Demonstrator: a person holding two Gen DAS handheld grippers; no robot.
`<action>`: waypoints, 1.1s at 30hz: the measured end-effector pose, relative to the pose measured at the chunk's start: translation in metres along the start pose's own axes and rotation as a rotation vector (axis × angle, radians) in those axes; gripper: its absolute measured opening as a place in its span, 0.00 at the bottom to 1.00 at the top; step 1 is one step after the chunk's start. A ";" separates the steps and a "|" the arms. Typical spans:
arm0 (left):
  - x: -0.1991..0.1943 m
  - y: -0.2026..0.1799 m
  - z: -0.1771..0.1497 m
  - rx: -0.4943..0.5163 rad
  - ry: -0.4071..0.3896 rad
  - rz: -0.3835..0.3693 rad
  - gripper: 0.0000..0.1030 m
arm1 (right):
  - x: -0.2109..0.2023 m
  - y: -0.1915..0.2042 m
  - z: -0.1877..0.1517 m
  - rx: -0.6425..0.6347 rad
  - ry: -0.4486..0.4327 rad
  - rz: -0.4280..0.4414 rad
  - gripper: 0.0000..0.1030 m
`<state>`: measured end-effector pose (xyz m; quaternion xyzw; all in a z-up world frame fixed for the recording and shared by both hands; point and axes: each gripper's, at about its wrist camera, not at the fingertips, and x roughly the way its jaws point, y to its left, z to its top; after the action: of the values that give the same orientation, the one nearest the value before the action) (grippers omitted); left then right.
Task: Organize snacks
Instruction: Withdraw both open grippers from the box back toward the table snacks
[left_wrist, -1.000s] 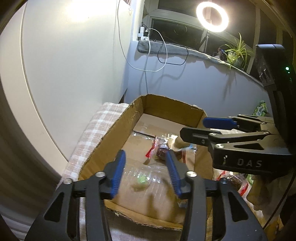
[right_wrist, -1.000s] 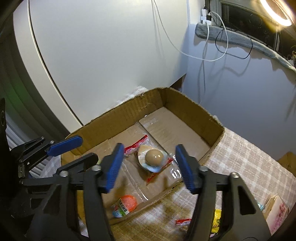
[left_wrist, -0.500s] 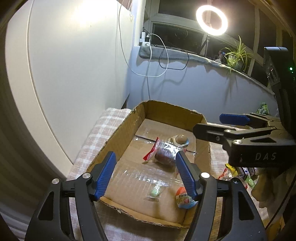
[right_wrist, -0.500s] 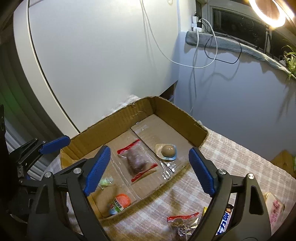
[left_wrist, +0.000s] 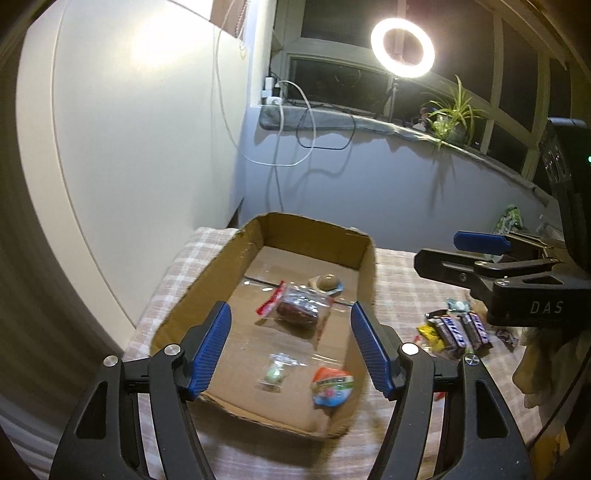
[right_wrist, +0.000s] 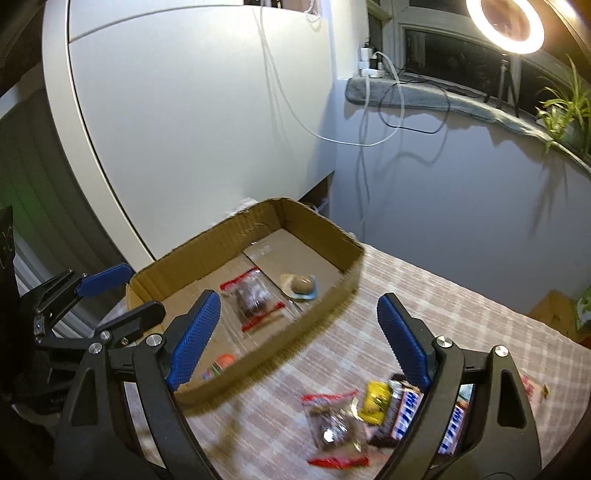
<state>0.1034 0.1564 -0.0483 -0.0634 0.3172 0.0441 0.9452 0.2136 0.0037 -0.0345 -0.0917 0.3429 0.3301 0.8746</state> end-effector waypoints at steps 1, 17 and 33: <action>-0.001 -0.004 0.000 0.002 -0.001 -0.010 0.65 | -0.005 -0.005 -0.003 0.007 -0.001 -0.004 0.87; 0.007 -0.073 -0.017 0.052 0.069 -0.153 0.65 | -0.072 -0.102 -0.069 0.148 0.002 -0.130 0.87; 0.053 -0.120 -0.053 0.037 0.247 -0.233 0.65 | -0.072 -0.162 -0.155 0.220 0.144 -0.185 0.73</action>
<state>0.1290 0.0318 -0.1110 -0.0875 0.4224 -0.0798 0.8986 0.1941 -0.2174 -0.1140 -0.0500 0.4288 0.2013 0.8793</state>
